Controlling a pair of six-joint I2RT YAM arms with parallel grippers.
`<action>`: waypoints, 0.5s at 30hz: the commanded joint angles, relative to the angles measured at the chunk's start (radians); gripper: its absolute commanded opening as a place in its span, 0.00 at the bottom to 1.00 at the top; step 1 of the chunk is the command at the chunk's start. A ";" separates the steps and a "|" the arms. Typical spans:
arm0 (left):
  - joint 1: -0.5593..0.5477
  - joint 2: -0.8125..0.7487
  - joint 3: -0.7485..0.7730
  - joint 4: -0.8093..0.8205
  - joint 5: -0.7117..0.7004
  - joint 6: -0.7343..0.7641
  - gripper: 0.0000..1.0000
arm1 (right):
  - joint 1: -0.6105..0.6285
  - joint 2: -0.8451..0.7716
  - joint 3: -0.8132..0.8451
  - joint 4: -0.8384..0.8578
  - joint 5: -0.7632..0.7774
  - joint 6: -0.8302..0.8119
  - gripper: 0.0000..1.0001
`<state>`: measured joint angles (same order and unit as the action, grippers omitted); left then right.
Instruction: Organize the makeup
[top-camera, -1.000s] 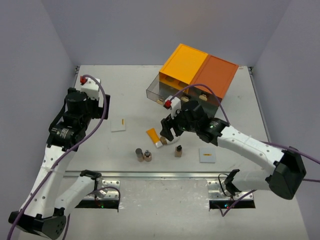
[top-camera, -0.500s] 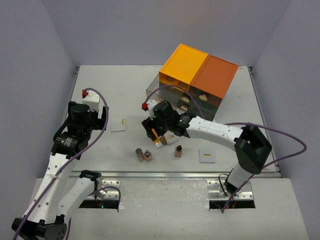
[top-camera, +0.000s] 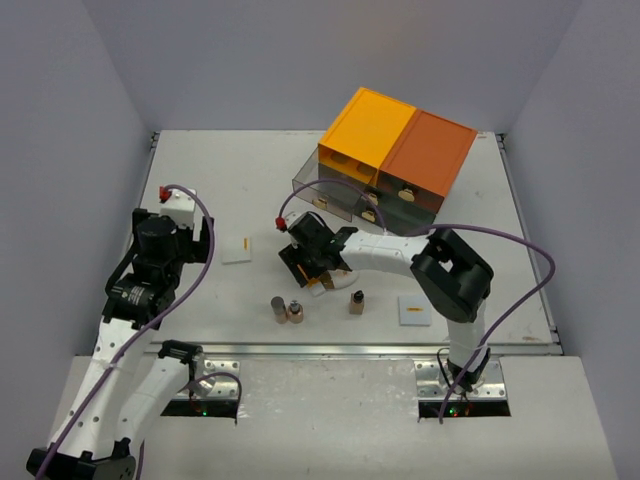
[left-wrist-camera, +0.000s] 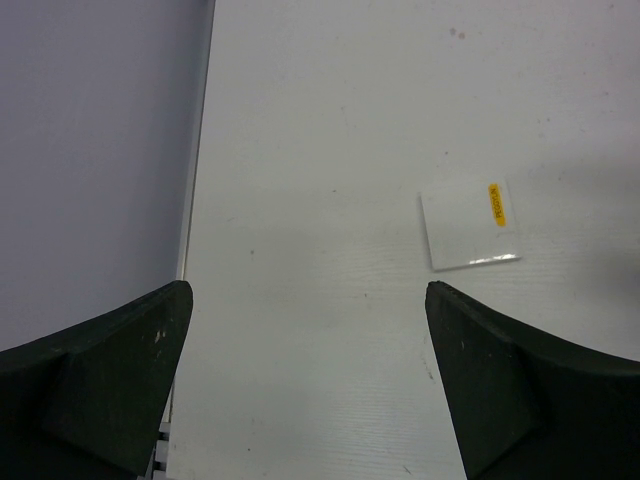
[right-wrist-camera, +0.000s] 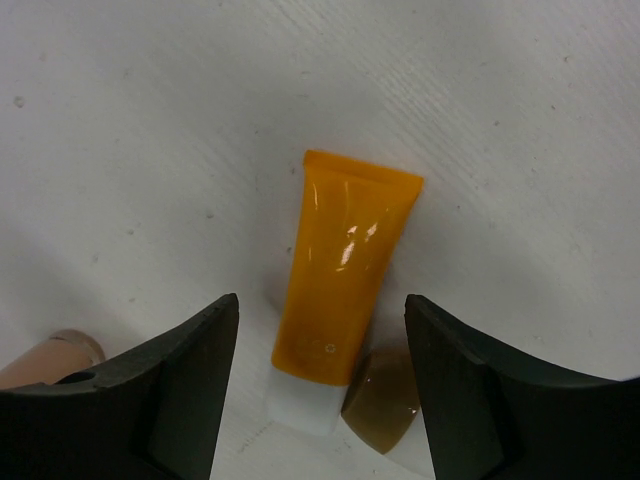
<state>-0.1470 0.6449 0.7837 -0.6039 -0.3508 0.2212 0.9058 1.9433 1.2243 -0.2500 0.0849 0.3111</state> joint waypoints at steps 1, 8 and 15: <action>0.012 -0.008 -0.003 0.054 0.003 0.007 1.00 | 0.006 0.028 0.052 -0.005 0.054 0.030 0.67; 0.014 -0.010 -0.003 0.054 0.006 0.007 1.00 | 0.031 0.088 0.080 -0.044 0.088 0.020 0.59; 0.014 -0.013 -0.003 0.053 0.011 0.010 1.00 | 0.033 0.105 0.093 -0.066 0.108 0.042 0.30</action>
<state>-0.1440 0.6460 0.7812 -0.6013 -0.3478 0.2278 0.9321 2.0375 1.2951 -0.2913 0.1571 0.3406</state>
